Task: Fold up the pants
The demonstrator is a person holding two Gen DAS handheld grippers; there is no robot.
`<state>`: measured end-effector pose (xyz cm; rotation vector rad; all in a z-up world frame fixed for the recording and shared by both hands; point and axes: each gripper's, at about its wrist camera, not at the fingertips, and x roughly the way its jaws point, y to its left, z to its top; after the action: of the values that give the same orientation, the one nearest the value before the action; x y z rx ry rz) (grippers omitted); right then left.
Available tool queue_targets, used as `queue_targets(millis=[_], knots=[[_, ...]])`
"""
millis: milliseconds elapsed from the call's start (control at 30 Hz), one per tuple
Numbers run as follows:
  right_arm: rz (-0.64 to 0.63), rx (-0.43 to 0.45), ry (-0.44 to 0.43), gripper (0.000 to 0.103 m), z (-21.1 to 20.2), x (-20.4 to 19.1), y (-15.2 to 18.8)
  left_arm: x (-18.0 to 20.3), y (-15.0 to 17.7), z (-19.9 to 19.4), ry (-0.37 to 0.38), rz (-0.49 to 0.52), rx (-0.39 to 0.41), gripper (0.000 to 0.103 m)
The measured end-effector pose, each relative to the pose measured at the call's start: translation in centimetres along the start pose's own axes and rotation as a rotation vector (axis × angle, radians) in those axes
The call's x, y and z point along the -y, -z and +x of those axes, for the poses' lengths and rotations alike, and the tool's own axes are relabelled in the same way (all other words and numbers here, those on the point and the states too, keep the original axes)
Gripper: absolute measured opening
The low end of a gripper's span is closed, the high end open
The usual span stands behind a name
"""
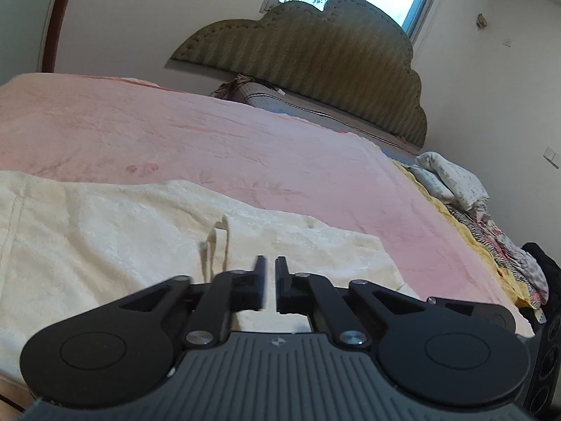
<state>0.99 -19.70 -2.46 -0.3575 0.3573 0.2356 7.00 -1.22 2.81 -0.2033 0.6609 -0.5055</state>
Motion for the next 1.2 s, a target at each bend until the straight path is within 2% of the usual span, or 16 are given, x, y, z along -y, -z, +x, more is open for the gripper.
queue_targets(millis=[33,67,100,133,267,367,400,467,533,600,667,700,733,1033,1167,1200], knots=[[-0.019,-0.006,0.007,0.001,0.1,-0.3,0.1,-0.1,-0.1,0.1,-0.005,-0.006,-0.006,0.046],[-0.036,-0.006,0.009,0.001,0.2,-0.6,0.3,-0.4,-0.2,0.1,-0.007,-0.023,-0.011,0.06],[-0.047,-0.007,-0.001,0.001,0.3,-0.8,0.4,-0.6,-0.2,0.1,-0.007,-0.045,-0.007,0.081],[-0.051,-0.009,-0.013,0.002,0.3,-1.0,0.4,-0.9,-0.3,0.0,-0.004,-0.066,0.007,0.09],[-0.074,-0.016,-0.036,0.002,0.3,-1.5,0.4,-1.5,-0.8,-0.6,0.01,-0.11,0.029,0.09],[-0.089,-0.04,-0.036,0.006,0.7,-1.9,0.5,-2.2,-1.0,-0.6,0.034,-0.166,0.02,0.091],[-0.09,-0.049,-0.036,0.01,0.9,-2.1,0.6,-2.4,-1.0,-0.6,0.045,-0.187,0.015,0.092],[-0.094,-0.055,-0.038,0.028,1.0,-2.3,0.7,-2.9,-0.9,-0.4,0.058,-0.222,0.003,0.092],[-0.099,-0.037,-0.03,0.076,0.7,-2.5,0.8,-3.1,-0.8,-0.3,0.052,-0.231,-0.003,0.092],[-0.121,0.013,-0.032,0.074,0.1,-2.7,0.8,-3.1,-0.8,-0.3,0.046,-0.23,-0.003,0.092],[-0.099,0.011,-0.033,0.073,0.1,-2.4,0.6,-3.0,-0.8,-0.2,0.048,-0.236,-0.005,0.092],[-0.088,0.004,-0.031,0.065,0.2,-2.2,0.5,-3.0,-0.8,-0.2,0.052,-0.236,-0.006,0.092],[-0.084,-0.004,-0.026,0.063,0.4,-2.1,0.5,-3.0,-0.8,-0.3,0.053,-0.235,-0.007,0.092],[-0.201,-0.091,-0.048,0.063,2.2,-3.7,0.7,-3.2,-0.7,-0.1,0.061,-0.256,-0.018,0.092],[-0.284,-0.103,-0.009,0.063,3.4,-4.8,0.6,-3.4,-1.0,-0.1,0.108,-0.28,-0.025,0.093],[-0.295,-0.097,0.009,0.059,3.6,-5.0,0.5,-3.5,-1.0,0.0,0.133,-0.297,-0.031,0.094]])
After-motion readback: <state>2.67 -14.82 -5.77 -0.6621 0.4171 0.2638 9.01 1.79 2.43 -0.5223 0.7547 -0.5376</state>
